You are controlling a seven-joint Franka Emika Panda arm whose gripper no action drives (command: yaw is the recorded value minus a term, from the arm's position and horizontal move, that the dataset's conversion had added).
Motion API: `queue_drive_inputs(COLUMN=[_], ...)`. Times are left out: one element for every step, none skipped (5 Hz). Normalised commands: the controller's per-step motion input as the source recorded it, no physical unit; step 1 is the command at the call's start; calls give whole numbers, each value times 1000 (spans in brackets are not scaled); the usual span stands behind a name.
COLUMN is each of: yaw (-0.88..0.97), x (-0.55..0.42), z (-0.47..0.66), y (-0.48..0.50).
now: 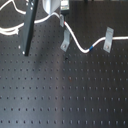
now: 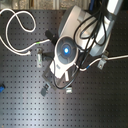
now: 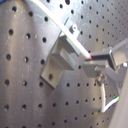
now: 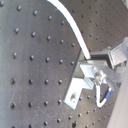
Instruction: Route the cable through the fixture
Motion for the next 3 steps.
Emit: queue_drive_inputs(yaw=[-471, 0, 0], x=[-22, -30, -147], z=[0, 65, 310], y=[17, -49, -40])
